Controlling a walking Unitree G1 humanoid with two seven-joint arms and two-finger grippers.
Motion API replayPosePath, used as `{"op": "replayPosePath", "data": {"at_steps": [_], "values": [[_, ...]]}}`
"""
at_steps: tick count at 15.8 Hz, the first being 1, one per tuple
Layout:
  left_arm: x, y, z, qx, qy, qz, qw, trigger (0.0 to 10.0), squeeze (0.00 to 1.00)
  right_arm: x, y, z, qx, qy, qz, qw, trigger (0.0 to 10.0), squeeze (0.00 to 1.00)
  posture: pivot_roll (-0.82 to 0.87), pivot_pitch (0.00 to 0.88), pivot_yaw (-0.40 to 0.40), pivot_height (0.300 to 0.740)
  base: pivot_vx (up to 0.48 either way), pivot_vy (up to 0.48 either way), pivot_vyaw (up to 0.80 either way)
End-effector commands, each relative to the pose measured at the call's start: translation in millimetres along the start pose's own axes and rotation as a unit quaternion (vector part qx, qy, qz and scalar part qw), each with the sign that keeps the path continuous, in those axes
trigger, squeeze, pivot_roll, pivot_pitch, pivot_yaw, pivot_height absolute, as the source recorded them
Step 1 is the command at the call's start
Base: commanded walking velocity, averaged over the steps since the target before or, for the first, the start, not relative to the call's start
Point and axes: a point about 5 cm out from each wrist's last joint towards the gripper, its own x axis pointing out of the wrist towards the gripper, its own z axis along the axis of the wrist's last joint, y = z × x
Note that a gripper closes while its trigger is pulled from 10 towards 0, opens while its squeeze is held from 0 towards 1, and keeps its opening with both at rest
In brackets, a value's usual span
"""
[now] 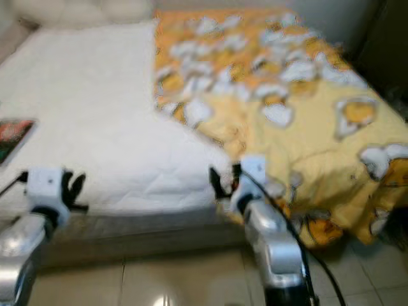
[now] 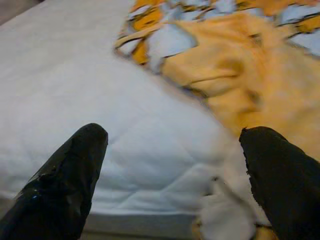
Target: Clean up the room
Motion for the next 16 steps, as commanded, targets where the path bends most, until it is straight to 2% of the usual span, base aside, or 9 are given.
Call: {"op": "replayPosePath", "data": {"at_steps": [1,2,3,5,8,10,13,16], "values": [[0.8,-7.6,1.9,0.001,-0.001,-0.017,1.0,10.0,0.0,-3.1,-12.9,-4.3,-0.001,0.01,-0.026,1.0,10.0,1.0,-0.05,0.0,0.039,0.74,0.352,0.0,-0.77],[0.8,-7.4,1.6,0.007,0.002,-0.023,1.0,10.0,0.0,-3.7,-12.1,-5.1,-0.006,0.009,-0.026,1.0,10.0,0.09,-0.04,0.0,0.037,0.74,0.341,0.0,-0.46],[0.7,-6.5,1.5,0.014,0.003,-0.025,1.0,10.0,0.0,-3.4,-10.9,-6.3,-0.016,0.012,-0.024,1.0,10.0,0.0,-0.04,0.0,0.036,0.74,0.311,0.0,0.0],[-0.8,-0.2,1.5,0.017,0.004,-0.022,1.0,10.0,0.0,1.1,-6.1,-8.3,-0.014,0.016,-0.021,1.0,10.0,0.0,-0.03,0.0,0.038,0.74,0.281,0.0,0.0],[-1.5,-3.5,3.9,0.02,-0.001,-0.037,0.999,10.0,0.0,9.5,-12.7,-7.8,-0.022,0.04,-0.055,0.997,10.0,0.0,-0.02,0.0,0.036,0.74,0.089,0.0,0.0],[-2.9,-11.2,4.0,0.033,0.003,-0.076,0.997,10.0,0.0,18.7,-13.7,-5.8,-0.026,0.048,-0.049,0.997,10.0,0.0,-0.02,0.0,0.031,0.74,0.0,0.0,0.0],[-4.3,-23.3,2.1,0.038,0.008,-0.152,0.988,10.0,0.0,45.1,-23.4,-15.0,-0.088,0.114,-0.067,0.987,10.0,0.0,-0.02,0.0,0.031,0.74,0.0,0.0,0.0],[-6.0,-33.5,5.2,0.044,0.012,-0.23,0.972,10.0,0.0,62.1,-31.1,-13.4,-0.108,0.145,-0.084,0.98,10.0,0.0,-0.01,0.0,0.027,0.74,0.0,0.0,0.0]]}}
